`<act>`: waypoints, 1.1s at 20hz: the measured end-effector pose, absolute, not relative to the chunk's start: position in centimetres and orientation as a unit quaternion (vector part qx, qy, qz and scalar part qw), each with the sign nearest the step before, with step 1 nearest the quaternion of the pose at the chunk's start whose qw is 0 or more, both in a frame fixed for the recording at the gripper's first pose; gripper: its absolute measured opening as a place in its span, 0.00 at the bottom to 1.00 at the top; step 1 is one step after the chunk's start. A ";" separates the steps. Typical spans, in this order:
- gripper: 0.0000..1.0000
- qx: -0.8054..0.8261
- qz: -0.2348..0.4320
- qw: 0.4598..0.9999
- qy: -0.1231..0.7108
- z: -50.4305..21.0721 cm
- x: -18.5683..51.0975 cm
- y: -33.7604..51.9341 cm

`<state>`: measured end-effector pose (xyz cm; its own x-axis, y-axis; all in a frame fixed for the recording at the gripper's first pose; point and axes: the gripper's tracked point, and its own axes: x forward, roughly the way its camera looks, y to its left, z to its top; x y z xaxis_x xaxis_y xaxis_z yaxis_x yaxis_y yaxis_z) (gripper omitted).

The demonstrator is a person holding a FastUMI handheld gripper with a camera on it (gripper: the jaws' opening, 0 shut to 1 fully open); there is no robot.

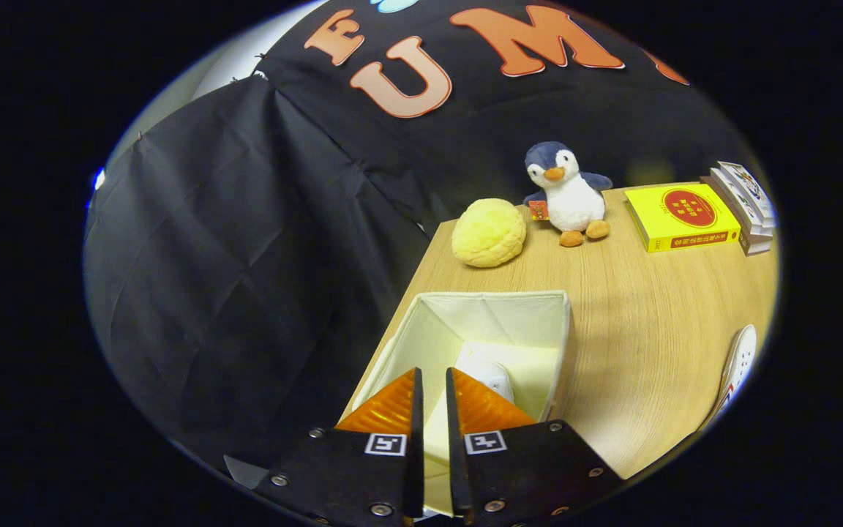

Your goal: Open the storage box then place both shoes into the box .Put the left shoe in first, then the right shoe, with the right side of both shoes facing outward in a uniform manner.

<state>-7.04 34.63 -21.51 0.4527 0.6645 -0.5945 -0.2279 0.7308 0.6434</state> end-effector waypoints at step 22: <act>0.86 0.117 0.023 0.856 0.504 -35.4 -12.7 -0.2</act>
